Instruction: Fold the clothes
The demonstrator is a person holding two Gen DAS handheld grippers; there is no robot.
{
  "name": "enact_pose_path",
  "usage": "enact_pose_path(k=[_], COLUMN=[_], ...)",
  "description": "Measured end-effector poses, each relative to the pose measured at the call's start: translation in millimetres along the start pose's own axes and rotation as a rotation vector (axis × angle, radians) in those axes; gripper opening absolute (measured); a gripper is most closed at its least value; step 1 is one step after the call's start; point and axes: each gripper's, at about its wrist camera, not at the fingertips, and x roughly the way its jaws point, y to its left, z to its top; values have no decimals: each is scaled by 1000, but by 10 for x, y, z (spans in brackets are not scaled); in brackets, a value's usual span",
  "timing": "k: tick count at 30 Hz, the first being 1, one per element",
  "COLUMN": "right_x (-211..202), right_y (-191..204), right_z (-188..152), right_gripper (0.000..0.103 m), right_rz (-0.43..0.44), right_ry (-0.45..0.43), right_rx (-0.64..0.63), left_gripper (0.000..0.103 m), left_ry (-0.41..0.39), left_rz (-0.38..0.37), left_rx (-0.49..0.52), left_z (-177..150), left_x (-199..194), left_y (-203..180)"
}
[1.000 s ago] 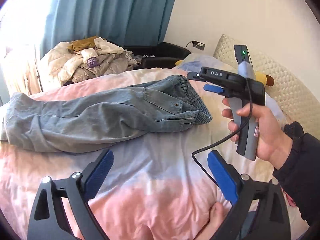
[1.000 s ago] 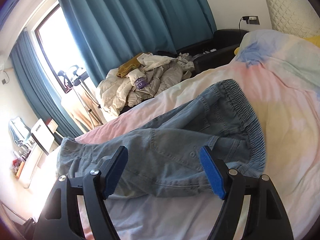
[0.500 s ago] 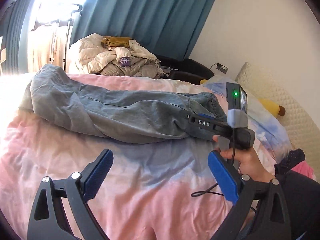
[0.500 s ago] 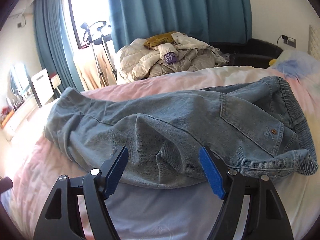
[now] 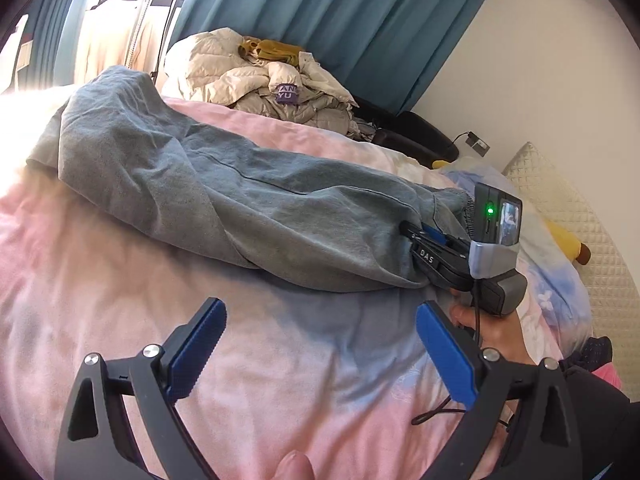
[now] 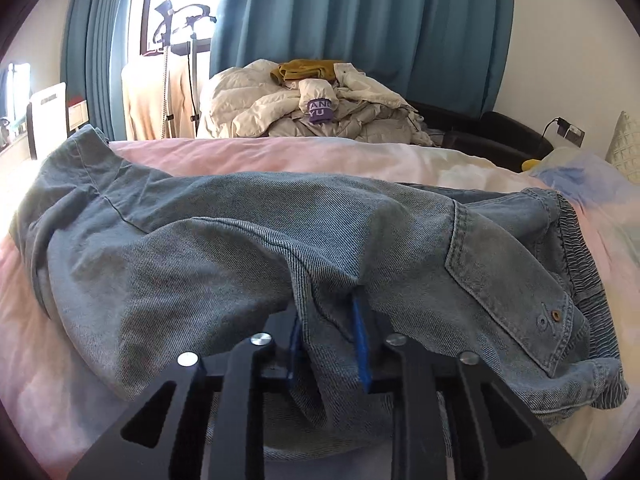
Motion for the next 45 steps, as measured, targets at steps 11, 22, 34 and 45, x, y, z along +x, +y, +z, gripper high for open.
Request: enact_pose_path(k=[11, 22, 34, 45], right_x=[-1161, -1545, -1784, -990], right_y=[-86, -185, -1550, -2683], right_z=[-12, -740, -1115, -1739], right_gripper=[4, 6, 60, 62], right_rz=[16, 146, 385, 236], right_ry=[-53, 306, 120, 117], right_rx=[-29, -25, 929, 1580], left_gripper=[97, 97, 97, 97], left_ry=[-90, -156, -169, -167], left_rz=[59, 62, 107, 118], left_rx=[6, 13, -35, -150], left_z=[4, -41, -181, -202], left_x=[-277, -586, -750, -709], left_y=[-9, -67, -66, 111])
